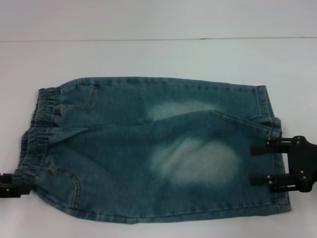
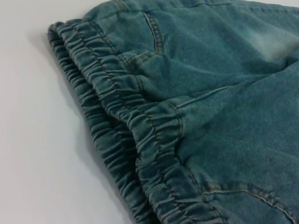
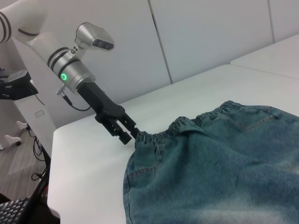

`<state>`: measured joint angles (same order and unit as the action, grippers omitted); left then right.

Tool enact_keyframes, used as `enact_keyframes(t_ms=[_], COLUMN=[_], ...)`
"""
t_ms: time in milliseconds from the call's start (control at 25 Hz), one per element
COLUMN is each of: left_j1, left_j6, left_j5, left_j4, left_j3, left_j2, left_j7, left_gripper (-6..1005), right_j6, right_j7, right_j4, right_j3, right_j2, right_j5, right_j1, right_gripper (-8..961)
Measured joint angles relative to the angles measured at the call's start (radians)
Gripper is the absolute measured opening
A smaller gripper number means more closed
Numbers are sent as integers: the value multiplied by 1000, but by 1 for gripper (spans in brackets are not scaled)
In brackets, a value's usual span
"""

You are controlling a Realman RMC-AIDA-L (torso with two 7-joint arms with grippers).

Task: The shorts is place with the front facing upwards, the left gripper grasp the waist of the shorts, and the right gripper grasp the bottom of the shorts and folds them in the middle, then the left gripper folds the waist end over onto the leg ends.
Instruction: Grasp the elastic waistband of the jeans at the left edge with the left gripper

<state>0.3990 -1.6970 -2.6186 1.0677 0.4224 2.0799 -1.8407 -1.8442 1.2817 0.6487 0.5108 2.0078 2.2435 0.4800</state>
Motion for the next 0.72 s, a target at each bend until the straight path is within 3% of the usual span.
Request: enact_keyframes(t_ms=[520,600,720], left_j1=[17,18,21], left_j6=[4,4,5], left_j5=[2,5,9], left_j4=[14,14,15], left_j3=[31,30,28], left_j2=[32,33,33], left_j7=[7,7,5], left_gripper=[523,326,186], right_j6=[5,6,12], right_j7=[-2,-3,-4], right_j4=[-1,-1,-1], right_j3=[-1,-2,-2], right_j2=[1,2,2], right_j5=[1,1,1], right_j1=[-1,-2,-6], right_gripper=[806,806,807])
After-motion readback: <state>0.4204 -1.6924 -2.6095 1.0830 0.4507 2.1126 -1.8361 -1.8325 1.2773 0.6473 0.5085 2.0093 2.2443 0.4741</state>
